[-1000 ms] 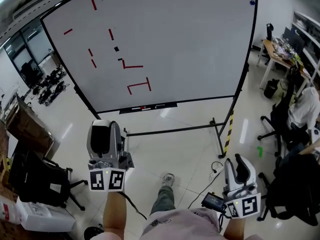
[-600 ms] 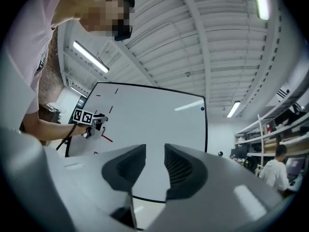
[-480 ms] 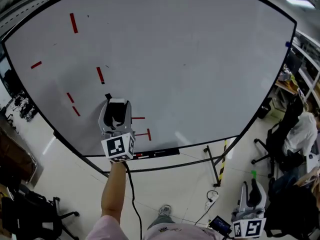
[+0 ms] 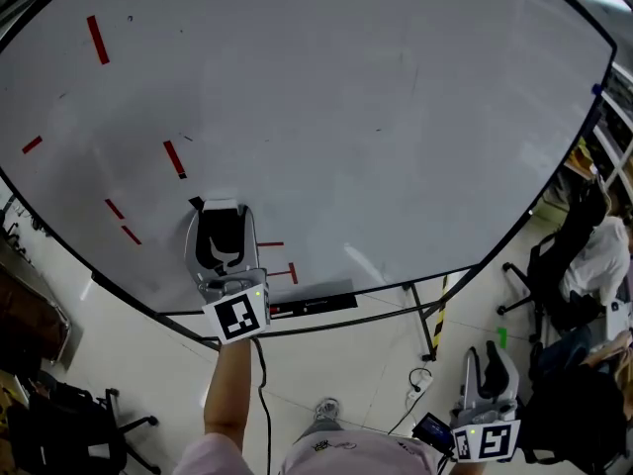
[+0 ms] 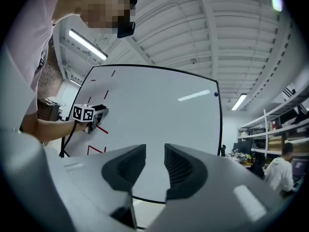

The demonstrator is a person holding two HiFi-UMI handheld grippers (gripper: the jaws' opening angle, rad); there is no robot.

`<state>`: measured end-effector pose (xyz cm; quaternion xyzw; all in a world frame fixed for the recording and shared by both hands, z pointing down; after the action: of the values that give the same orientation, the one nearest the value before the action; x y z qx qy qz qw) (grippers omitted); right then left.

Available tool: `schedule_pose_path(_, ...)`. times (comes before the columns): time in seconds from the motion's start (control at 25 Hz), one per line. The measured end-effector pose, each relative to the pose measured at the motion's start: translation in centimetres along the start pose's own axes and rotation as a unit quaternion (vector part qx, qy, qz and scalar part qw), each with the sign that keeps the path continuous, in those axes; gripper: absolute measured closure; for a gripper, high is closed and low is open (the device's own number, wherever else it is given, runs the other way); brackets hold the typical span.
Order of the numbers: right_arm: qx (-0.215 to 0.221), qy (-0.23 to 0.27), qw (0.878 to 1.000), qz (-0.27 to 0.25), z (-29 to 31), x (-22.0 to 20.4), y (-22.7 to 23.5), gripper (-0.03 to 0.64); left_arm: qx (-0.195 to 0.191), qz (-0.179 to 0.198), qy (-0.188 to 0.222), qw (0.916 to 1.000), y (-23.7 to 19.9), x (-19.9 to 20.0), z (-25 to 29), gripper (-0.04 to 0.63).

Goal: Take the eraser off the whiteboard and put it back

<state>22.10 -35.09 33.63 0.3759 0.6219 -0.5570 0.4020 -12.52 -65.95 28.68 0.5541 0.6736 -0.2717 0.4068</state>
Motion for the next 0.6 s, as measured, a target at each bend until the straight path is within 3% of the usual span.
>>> schedule_pose_path(0.32,-0.011,0.01,1.0,0.007,-1.7,0.2,0.7,0.492,0.01,-0.003,0.02,0.9998,-0.1,1.8,-2.1,0.311)
schedule_pose_path(0.48,-0.022,0.029,0.999,0.014,-5.0,0.7,1.4,0.492,0.027,-0.02,0.03,0.999,0.0,5.4,-6.0,0.311)
schedule_pose_path(0.6,-0.042,0.075,0.995,0.046,-9.4,1.4,2.8,0.492,0.031,-0.036,0.046,0.9978,0.8,9.6,-10.9,0.314)
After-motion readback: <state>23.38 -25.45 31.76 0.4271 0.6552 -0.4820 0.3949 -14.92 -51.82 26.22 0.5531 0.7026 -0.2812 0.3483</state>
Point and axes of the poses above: the fingertips, and each gripper's own axes: z forward along the fingers, y to its right, x out of its top, the point moved 6 cm from there along -z, backward along the fingers, and after that the axes turned 10 degrees about -z, right-handed, at the moved point
